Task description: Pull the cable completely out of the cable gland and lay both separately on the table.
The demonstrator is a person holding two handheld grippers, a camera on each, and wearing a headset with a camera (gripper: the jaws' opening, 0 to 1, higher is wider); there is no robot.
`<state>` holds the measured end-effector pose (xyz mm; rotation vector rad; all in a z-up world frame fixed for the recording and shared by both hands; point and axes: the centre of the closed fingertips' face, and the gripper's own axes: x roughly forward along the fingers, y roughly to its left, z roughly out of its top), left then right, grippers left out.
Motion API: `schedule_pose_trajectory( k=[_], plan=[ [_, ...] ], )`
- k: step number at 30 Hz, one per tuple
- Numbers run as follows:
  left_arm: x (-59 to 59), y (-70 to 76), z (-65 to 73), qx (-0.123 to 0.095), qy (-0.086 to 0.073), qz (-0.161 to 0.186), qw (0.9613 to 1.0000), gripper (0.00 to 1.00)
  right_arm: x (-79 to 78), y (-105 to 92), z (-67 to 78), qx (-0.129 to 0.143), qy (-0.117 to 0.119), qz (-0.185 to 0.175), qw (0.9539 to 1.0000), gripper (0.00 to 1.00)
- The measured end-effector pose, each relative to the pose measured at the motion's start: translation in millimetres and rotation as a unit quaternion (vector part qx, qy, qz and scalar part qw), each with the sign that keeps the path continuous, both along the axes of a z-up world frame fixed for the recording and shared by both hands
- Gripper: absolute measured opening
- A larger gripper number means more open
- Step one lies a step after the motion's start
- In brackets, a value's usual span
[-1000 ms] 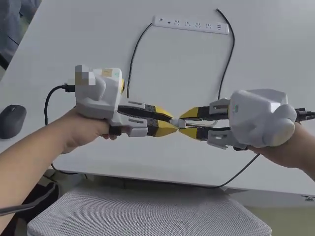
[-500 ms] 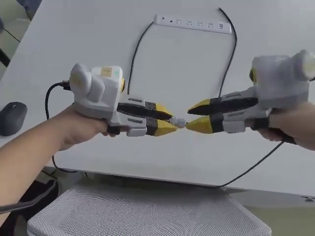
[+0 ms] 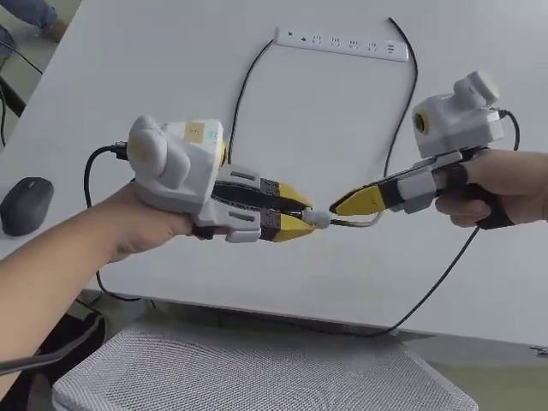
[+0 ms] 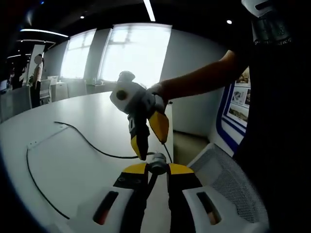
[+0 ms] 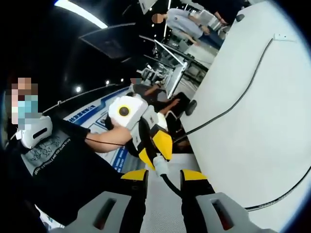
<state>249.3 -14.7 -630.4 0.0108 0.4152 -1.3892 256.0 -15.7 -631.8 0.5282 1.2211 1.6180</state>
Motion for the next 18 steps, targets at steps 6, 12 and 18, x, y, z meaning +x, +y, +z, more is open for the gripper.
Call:
schedule_pose_trajectory(
  k=[6, 12, 18],
  plan=[
    [2.2, -0.4, 2.7, 0.000, -0.002, -0.002, 1.0000, 0.15, -9.5, 7.2, 3.8, 0.015, 0.015, 0.013, 0.9997, 0.22],
    [2.2, -2.7, 3.8, 0.000, -0.002, -0.006, 1.0000, 0.15, -14.0, 9.6, 3.2, 0.016, 0.019, 0.025, 0.9994, 0.17],
    [2.0, -3.0, 2.5, 0.005, 0.000, -0.006, 1.0000, 0.15, -13.1, 10.3, 2.8, 0.017, 0.014, 0.020, 0.9995, 0.09]
  ],
)
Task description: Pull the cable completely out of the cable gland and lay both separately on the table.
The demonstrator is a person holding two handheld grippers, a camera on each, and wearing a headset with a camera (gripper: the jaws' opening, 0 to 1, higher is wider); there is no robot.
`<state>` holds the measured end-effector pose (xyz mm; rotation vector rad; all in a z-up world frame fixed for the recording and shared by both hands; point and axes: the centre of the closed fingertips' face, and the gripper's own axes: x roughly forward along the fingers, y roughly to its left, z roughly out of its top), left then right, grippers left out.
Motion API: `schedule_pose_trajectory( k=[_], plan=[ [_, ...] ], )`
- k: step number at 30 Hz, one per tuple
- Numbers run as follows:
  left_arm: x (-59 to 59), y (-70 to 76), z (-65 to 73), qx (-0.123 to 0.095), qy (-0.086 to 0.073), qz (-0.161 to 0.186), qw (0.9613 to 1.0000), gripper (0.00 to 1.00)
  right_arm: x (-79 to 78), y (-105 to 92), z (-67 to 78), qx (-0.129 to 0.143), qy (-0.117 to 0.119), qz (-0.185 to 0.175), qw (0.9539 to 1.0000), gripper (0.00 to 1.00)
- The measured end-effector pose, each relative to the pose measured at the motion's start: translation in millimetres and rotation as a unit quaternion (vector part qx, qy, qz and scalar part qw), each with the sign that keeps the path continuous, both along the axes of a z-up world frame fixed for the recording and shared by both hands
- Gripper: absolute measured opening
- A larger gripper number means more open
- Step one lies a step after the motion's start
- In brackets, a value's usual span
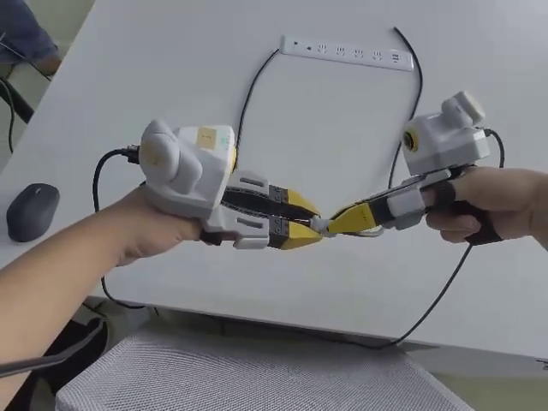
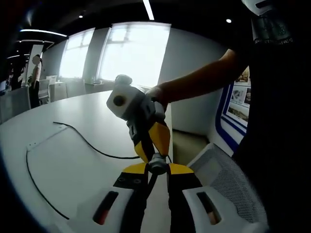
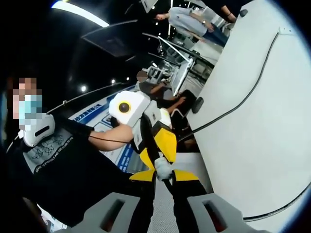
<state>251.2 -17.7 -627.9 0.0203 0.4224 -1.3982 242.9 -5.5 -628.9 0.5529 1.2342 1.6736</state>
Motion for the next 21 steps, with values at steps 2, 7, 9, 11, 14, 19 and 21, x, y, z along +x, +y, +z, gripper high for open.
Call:
schedule_pose_trajectory(
  k=[2, 7, 9, 11, 14, 19, 21],
  plan=[
    [-1.4, -0.3, 0.2, -0.001, 0.005, -0.001, 1.0000, 0.15, -1.6, 0.3, 0.8, 0.000, -0.014, 0.005, 0.9999, 0.08],
    [-0.3, 1.9, -1.6, -0.002, 0.016, 0.007, 0.9998, 0.15, -0.2, 2.6, 0.2, -0.012, -0.107, 0.012, 0.9942, 0.07],
    [-2.2, 1.7, -2.5, -0.002, 0.025, 0.006, 0.9997, 0.15, -3.3, 2.2, -0.2, -0.017, -0.172, 0.033, 0.9844, 0.07],
    [-3.5, 1.5, -3.1, -0.003, 0.030, 0.007, 0.9995, 0.15, -5.8, 2.6, 0.6, -0.022, -0.224, 0.042, 0.9735, 0.07],
    [-4.3, 1.8, -2.2, -0.009, 0.039, 0.012, 0.9991, 0.15, -7.5, 2.3, 1.9, -0.028, -0.290, 0.048, 0.9554, 0.07],
    [-4.8, 2.6, 0.7, -0.019, 0.053, 0.020, 0.9982, 0.15, -8.8, 2.0, 4.7, -0.042, -0.382, 0.042, 0.9221, 0.07],
    [-4.8, 3.2, 1.8, -0.023, 0.058, 0.024, 0.9978, 0.15, -8.3, 2.0, 5.3, -0.044, -0.404, 0.038, 0.9128, 0.07]
  ],
)
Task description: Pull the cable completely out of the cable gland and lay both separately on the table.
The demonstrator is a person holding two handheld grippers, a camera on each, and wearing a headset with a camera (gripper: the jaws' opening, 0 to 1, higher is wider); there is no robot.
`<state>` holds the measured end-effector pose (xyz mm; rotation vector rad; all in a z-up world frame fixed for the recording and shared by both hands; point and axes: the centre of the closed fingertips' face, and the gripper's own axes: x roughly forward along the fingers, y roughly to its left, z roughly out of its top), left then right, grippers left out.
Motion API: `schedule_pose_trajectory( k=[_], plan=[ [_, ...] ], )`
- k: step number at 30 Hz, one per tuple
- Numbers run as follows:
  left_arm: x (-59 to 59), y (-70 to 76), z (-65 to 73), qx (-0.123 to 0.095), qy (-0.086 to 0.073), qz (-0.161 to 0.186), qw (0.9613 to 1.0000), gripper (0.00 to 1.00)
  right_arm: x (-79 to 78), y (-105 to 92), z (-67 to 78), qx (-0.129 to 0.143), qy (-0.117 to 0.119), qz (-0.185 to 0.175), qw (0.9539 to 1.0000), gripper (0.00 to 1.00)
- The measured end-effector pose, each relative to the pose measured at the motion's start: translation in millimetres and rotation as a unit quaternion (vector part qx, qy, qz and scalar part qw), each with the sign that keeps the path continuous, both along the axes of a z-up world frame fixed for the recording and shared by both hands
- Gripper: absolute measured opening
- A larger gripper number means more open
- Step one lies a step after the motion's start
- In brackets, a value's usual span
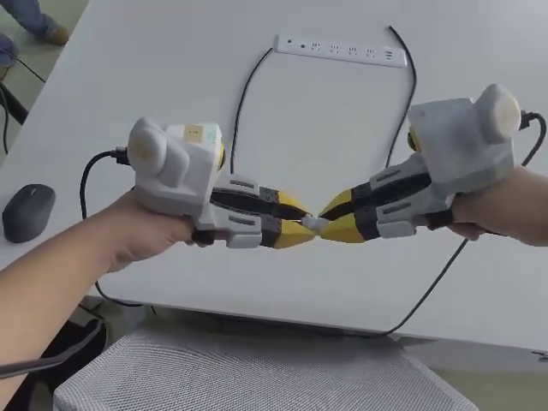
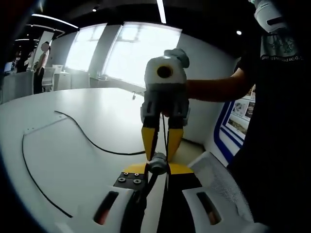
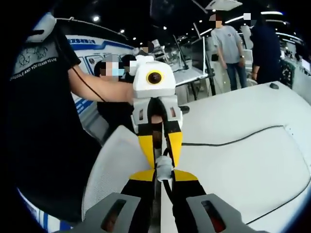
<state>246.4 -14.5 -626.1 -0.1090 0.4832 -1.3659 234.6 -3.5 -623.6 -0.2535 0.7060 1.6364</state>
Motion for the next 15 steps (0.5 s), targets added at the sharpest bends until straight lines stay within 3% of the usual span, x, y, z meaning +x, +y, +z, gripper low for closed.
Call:
schedule_pose_trajectory(
  k=[8, 15],
  plan=[
    [-1.3, -1.2, -0.9, -0.004, 0.019, 0.001, 0.9998, 0.15, -1.2, -2.2, -3.6, -0.010, -0.087, 0.012, 0.9961, 0.07],
    [-0.9, -1.9, -2.1, -0.005, 0.027, 0.003, 0.9996, 0.15, 2.1, -3.3, -5.7, -0.008, -0.096, 0.010, 0.9953, 0.07]
  ],
)
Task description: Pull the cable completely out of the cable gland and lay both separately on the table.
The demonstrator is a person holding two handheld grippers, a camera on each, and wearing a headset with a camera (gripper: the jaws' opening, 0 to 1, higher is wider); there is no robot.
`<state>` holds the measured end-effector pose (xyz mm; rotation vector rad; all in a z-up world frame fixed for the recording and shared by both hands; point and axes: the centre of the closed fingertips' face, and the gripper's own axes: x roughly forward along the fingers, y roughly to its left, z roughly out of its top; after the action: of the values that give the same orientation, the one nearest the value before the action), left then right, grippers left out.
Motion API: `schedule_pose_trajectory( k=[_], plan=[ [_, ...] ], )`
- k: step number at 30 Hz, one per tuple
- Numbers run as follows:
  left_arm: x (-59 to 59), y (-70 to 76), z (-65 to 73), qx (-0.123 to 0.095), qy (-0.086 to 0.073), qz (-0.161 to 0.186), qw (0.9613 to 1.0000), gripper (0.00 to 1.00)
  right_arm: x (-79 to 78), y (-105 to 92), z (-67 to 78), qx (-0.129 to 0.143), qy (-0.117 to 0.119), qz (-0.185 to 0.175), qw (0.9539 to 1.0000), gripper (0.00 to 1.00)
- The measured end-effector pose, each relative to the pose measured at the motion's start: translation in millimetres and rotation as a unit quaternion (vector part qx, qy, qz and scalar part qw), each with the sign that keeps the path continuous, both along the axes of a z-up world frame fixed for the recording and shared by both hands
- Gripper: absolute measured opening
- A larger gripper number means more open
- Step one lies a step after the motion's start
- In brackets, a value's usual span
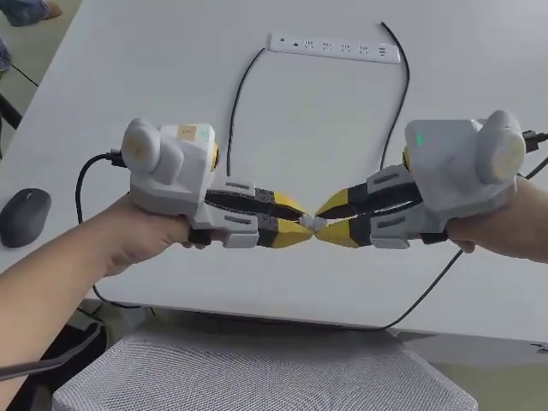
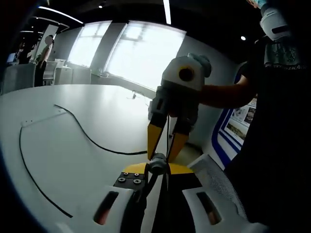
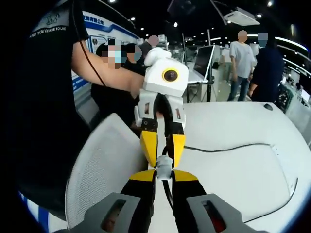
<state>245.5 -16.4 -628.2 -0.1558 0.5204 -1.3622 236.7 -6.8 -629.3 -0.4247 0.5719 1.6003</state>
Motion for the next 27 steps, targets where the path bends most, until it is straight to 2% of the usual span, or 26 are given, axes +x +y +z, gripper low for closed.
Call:
schedule_pose_trajectory(
  k=[7, 10, 12, 13, 15, 17, 20, 22, 23, 25, 27],
  plan=[
    [4.4, 1.0, 2.6, -0.005, 0.002, 0.006, 1.0000, 0.15, 5.8, 1.1, 1.9, 0.007, -0.011, -0.004, 0.9999, 0.08],
    [6.3, 1.2, 2.9, -0.007, 0.002, 0.009, 0.9999, 0.15, 8.4, 2.1, 2.7, 0.009, -0.007, -0.012, 0.9999, 0.09],
    [6.8, 1.2, 3.0, -0.006, 0.000, 0.009, 0.9999, 0.15, 11.6, 1.7, 2.5, 0.006, -0.004, -0.020, 0.9998, 0.12],
    [7.1, 1.1, 3.2, -0.007, -0.001, 0.010, 0.9999, 0.15, 13.6, 1.3, 4.0, 0.009, 0.007, -0.034, 0.9994, 0.14],
    [8.0, 1.0, 3.5, -0.008, -0.001, 0.011, 0.9999, 0.15, 18.5, 1.3, 9.3, 0.021, 0.017, -0.057, 0.9980, 0.22],
    [8.7, 0.8, 4.2, -0.008, -0.002, 0.011, 0.9999, 0.15, 21.8, -3.3, 14.0, 0.024, 0.010, -0.065, 0.9975, 0.23],
    [9.2, 0.7, 4.2, -0.004, -0.004, 0.010, 0.9999, 0.15, 29.4, -11.0, 26.9, 0.043, 0.022, -0.115, 0.9922, 0.23],
    [9.9, 0.8, 4.9, -0.005, -0.005, 0.012, 0.9999, 0.15, 38.2, -20.4, 31.0, 0.041, 0.004, -0.147, 0.9883, 0.24],
    [10.0, 0.9, 5.0, -0.005, -0.005, 0.012, 0.9999, 0.15, 39.4, -22.3, 31.6, 0.041, 0.003, -0.154, 0.9873, 0.25],
    [10.9, 1.0, 5.2, -0.004, -0.007, 0.014, 0.9999, 0.15, 45.3, -33.8, 31.5, 0.034, -0.012, -0.184, 0.9822, 0.27],
    [11.4, 1.0, 6.4, -0.004, -0.010, 0.015, 0.9998, 0.15, 45.3, -40.2, 30.0, 0.028, -0.019, -0.197, 0.9798, 0.28]
  ],
)
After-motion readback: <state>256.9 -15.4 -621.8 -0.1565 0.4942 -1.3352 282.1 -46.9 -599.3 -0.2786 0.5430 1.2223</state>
